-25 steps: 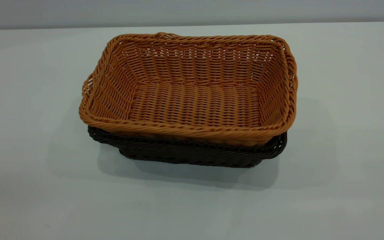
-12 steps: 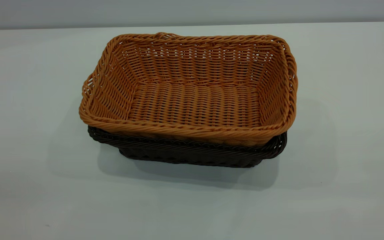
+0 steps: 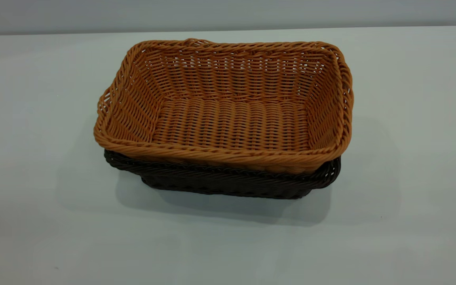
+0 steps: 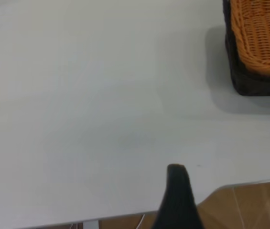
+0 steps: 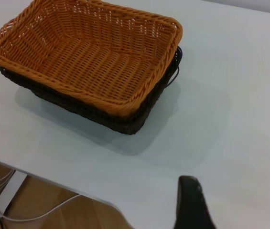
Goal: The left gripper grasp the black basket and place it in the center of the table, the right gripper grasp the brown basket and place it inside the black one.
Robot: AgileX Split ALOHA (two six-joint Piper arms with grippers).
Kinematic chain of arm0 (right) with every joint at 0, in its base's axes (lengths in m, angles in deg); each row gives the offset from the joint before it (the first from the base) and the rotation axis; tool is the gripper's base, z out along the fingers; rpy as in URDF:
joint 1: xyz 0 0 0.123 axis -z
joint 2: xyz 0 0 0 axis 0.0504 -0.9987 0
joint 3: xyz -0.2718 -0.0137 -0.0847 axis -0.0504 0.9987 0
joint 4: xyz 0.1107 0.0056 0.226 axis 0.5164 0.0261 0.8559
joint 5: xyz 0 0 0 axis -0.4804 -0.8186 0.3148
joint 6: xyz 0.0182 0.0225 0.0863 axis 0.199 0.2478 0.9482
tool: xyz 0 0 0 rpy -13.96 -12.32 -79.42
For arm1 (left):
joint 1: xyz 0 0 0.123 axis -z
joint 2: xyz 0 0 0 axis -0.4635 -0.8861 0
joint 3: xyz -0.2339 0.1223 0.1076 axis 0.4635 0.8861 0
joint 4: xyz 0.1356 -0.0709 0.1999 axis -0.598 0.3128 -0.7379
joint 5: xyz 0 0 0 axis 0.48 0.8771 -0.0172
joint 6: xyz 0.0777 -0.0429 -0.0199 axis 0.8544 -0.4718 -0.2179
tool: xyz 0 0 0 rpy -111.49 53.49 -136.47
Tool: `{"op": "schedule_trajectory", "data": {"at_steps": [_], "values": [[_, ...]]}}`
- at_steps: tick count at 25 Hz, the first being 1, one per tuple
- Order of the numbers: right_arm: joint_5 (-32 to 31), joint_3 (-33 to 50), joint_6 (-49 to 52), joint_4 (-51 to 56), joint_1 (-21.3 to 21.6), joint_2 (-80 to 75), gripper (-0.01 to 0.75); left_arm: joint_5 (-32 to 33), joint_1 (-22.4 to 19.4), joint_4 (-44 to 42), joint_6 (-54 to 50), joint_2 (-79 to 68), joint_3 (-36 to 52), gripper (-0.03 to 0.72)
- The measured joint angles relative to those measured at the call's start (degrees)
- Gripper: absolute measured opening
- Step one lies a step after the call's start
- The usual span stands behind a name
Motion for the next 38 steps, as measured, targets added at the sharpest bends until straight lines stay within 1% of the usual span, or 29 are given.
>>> {"op": "schedule_trajectory", "data": {"at_steps": [7, 17, 22, 24, 28, 31, 33, 38], "values": [[0.0, 0.0, 0.0, 0.0, 0.0, 0.0, 0.325, -0.06, -0.14, -6.22, -8.63, 0.0, 0.01, 0.505], [0.0, 0.0, 0.0, 0.0, 0.0, 0.0, 0.244, -0.06, -0.14, -6.22, -9.14, 0.0, 0.01, 0.505], [0.0, 0.0, 0.0, 0.0, 0.36, 0.0, 0.239, -0.06, -0.14, -6.22, -9.14, 0.0, 0.01, 0.505], [0.0, 0.0, 0.0, 0.0, 2.81, 0.0, 0.239, -0.06, -0.14, -6.22, -9.14, 0.0, 0.01, 0.505], [0.0, 0.0, 0.07, -0.7, 10.74, 0.0, 0.239, -0.11, -0.14, -6.22, -9.14, 0.0, 0.01, 0.505], [0.07, 0.0, 1.44, -1.96, 14.78, 0.0, 0.239, -0.11, -0.14, -6.22, -9.14, 0.0, 0.01, 0.505], [0.16, 0.0, 3.28, -3.32, 15.6, 0.0, 0.239, -0.11, -0.14, -6.22, -9.14, 0.0, 0.01, 0.505], [0.34, 0.0, 8.25, -7.5, 15.7, 0.0, 0.239, -0.15, -0.14, -6.22, -9.14, 0.0, 0.01, 0.505]]}}
